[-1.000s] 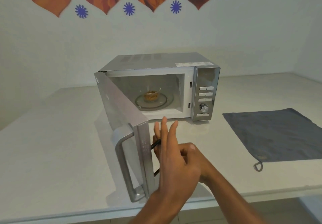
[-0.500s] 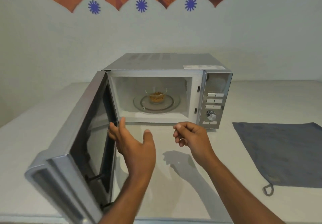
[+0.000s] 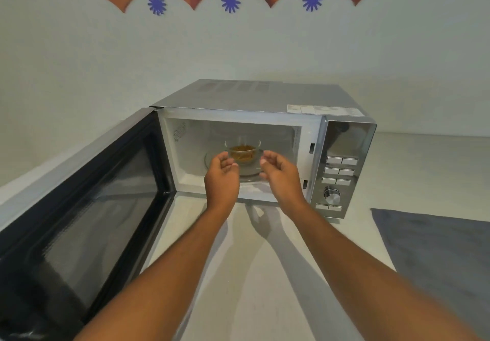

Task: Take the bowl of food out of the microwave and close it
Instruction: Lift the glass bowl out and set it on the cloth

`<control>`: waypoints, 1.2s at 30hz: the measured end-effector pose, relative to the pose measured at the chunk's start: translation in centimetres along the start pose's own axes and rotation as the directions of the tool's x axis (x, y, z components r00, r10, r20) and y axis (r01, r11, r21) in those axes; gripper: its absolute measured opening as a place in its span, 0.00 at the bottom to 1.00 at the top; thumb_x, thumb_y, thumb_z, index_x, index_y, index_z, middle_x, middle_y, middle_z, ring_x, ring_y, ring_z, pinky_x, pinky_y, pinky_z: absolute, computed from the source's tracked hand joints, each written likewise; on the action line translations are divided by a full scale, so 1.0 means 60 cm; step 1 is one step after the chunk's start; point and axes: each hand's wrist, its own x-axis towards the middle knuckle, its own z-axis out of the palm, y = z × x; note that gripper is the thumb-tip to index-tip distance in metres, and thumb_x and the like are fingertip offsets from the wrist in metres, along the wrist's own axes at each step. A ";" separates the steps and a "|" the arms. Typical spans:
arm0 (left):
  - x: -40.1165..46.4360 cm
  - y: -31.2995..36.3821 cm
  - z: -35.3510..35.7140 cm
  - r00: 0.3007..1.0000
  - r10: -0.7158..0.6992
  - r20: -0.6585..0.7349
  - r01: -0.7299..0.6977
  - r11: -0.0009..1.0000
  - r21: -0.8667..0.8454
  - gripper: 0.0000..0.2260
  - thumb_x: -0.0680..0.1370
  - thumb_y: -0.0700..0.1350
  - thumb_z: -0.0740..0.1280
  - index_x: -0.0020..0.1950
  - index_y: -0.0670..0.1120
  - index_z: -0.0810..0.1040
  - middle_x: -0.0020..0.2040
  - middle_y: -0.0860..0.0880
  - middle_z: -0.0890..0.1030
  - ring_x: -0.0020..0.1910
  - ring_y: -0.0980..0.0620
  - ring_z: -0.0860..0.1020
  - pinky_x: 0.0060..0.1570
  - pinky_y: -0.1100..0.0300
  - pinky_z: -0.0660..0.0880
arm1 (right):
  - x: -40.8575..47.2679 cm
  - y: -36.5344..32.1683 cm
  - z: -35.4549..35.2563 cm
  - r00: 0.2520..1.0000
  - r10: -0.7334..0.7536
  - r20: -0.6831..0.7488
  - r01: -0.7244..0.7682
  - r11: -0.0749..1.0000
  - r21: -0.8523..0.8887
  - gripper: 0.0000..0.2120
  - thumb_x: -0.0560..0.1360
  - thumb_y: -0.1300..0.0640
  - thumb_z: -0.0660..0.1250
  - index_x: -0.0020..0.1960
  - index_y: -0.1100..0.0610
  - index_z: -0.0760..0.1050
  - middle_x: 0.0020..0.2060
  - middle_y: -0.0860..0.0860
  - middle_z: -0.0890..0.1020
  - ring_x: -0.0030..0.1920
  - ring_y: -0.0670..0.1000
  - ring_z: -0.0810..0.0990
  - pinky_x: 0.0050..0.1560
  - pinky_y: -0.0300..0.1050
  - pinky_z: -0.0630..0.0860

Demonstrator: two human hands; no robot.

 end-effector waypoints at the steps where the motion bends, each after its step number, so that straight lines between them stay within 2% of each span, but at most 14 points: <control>1: 0.016 -0.004 0.006 0.999 -0.021 0.026 0.022 1.000 -0.004 0.16 0.79 0.43 0.65 0.67 0.49 0.74 0.57 0.52 0.81 0.57 0.50 0.79 0.59 0.55 0.77 | 0.011 0.004 0.004 1.000 0.005 -0.008 -0.005 1.000 -0.003 0.14 0.79 0.58 0.66 0.64 0.55 0.77 0.54 0.48 0.83 0.58 0.49 0.81 0.62 0.48 0.78; 4: 0.067 -0.018 0.024 0.993 -0.080 0.082 0.080 0.997 0.000 0.18 0.79 0.46 0.65 0.69 0.51 0.71 0.65 0.51 0.77 0.63 0.48 0.76 0.61 0.50 0.74 | 0.052 0.018 0.017 0.997 0.049 -0.055 -0.049 0.999 0.008 0.11 0.79 0.55 0.65 0.61 0.50 0.77 0.51 0.42 0.81 0.57 0.47 0.80 0.59 0.43 0.76; 6: 0.098 -0.030 0.034 0.992 -0.088 0.095 0.092 0.995 -0.032 0.18 0.79 0.45 0.65 0.69 0.52 0.71 0.63 0.51 0.77 0.64 0.47 0.75 0.57 0.55 0.70 | 0.079 0.027 0.026 0.993 0.077 -0.088 -0.077 0.997 0.000 0.06 0.79 0.53 0.65 0.55 0.45 0.77 0.47 0.38 0.81 0.51 0.44 0.79 0.49 0.35 0.73; 8: 0.128 -0.036 0.043 0.988 -0.118 0.095 0.125 0.990 -0.067 0.22 0.78 0.42 0.63 0.72 0.50 0.69 0.67 0.50 0.75 0.64 0.48 0.73 0.57 0.57 0.68 | 0.107 0.040 0.035 0.987 0.106 -0.120 -0.105 0.994 0.017 0.06 0.79 0.54 0.64 0.47 0.44 0.78 0.42 0.38 0.80 0.44 0.40 0.78 0.40 0.31 0.71; 10: 0.156 -0.045 0.053 0.983 -0.158 0.089 0.166 0.982 -0.093 0.25 0.78 0.39 0.60 0.76 0.51 0.65 0.73 0.49 0.72 0.62 0.49 0.72 0.57 0.58 0.67 | 0.137 0.053 0.042 0.975 0.164 -0.147 -0.160 0.986 0.042 0.08 0.78 0.57 0.64 0.49 0.46 0.80 0.41 0.41 0.81 0.39 0.41 0.77 0.35 0.31 0.72; 13: 0.186 -0.057 0.066 0.976 -0.199 0.084 0.207 0.973 -0.100 0.24 0.80 0.40 0.57 0.76 0.52 0.66 0.72 0.47 0.73 0.61 0.45 0.75 0.53 0.58 0.67 | 0.177 0.065 0.056 0.962 0.224 -0.155 -0.231 0.972 -0.029 0.12 0.78 0.57 0.61 0.58 0.54 0.79 0.49 0.51 0.82 0.46 0.53 0.79 0.39 0.40 0.72; 16: 0.218 -0.067 0.081 0.973 -0.198 0.114 0.200 0.980 -0.009 0.20 0.82 0.46 0.56 0.76 0.48 0.66 0.73 0.44 0.72 0.70 0.42 0.73 0.53 0.57 0.68 | 0.209 0.073 0.073 0.946 0.268 -0.184 -0.283 0.957 -0.062 0.16 0.79 0.54 0.59 0.63 0.58 0.77 0.59 0.58 0.81 0.57 0.60 0.79 0.55 0.50 0.75; 17: 0.231 -0.067 0.085 0.968 -0.223 0.114 0.224 0.975 0.007 0.21 0.83 0.46 0.55 0.77 0.46 0.64 0.73 0.43 0.72 0.70 0.42 0.72 0.55 0.57 0.68 | 0.220 0.076 0.077 0.942 0.272 -0.196 -0.287 0.957 -0.052 0.17 0.79 0.53 0.59 0.63 0.59 0.77 0.61 0.58 0.81 0.58 0.60 0.79 0.57 0.49 0.74; 19: 0.254 -0.071 0.088 0.957 -0.270 0.104 0.266 0.963 0.053 0.21 0.84 0.45 0.54 0.77 0.42 0.63 0.74 0.41 0.71 0.70 0.40 0.72 0.60 0.55 0.69 | 0.238 0.082 0.085 0.941 0.267 -0.209 -0.285 0.957 -0.061 0.16 0.79 0.52 0.59 0.57 0.60 0.80 0.58 0.58 0.82 0.54 0.59 0.79 0.52 0.45 0.71; 22: 0.272 -0.079 0.086 0.954 -0.280 0.102 0.263 0.952 0.154 0.18 0.84 0.43 0.52 0.70 0.37 0.71 0.70 0.38 0.75 0.67 0.39 0.73 0.61 0.55 0.70 | 0.254 0.089 0.095 0.943 0.276 -0.186 -0.296 0.950 -0.094 0.12 0.80 0.51 0.59 0.47 0.55 0.79 0.50 0.57 0.82 0.46 0.56 0.77 0.49 0.46 0.72; 26: 0.277 -0.075 0.091 0.955 -0.284 0.087 0.263 0.945 0.197 0.16 0.84 0.39 0.54 0.61 0.33 0.78 0.63 0.35 0.79 0.61 0.38 0.77 0.60 0.51 0.72 | 0.258 0.094 0.101 0.933 0.316 -0.171 -0.337 0.935 -0.109 0.12 0.78 0.50 0.59 0.47 0.56 0.78 0.46 0.56 0.80 0.42 0.55 0.77 0.46 0.47 0.72; 30: 0.258 -0.070 0.085 0.935 -0.336 0.115 0.337 0.941 0.013 0.18 0.83 0.45 0.55 0.68 0.38 0.75 0.67 0.38 0.77 0.58 0.43 0.77 0.54 0.52 0.72 | 0.259 0.088 0.102 0.926 0.334 -0.175 -0.359 0.923 -0.138 0.15 0.79 0.51 0.58 0.44 0.59 0.79 0.43 0.57 0.79 0.39 0.55 0.75 0.44 0.47 0.71; 33: 0.239 -0.055 0.079 0.910 -0.404 0.093 0.411 0.908 -0.076 0.16 0.83 0.46 0.56 0.63 0.39 0.77 0.55 0.40 0.80 0.53 0.44 0.76 0.51 0.53 0.71 | 0.247 0.076 0.100 0.917 0.354 -0.187 -0.378 0.918 -0.116 0.18 0.80 0.52 0.56 0.34 0.55 0.73 0.37 0.54 0.78 0.33 0.51 0.74 0.41 0.44 0.73; 36: 0.204 -0.044 0.074 0.920 -0.385 0.070 0.391 0.901 -0.187 0.09 0.81 0.46 0.59 0.52 0.46 0.78 0.43 0.50 0.79 0.45 0.49 0.76 0.44 0.57 0.70 | 0.213 0.065 0.093 0.912 0.371 -0.177 -0.381 0.924 -0.028 0.16 0.79 0.54 0.57 0.35 0.53 0.75 0.34 0.52 0.79 0.34 0.50 0.76 0.33 0.42 0.71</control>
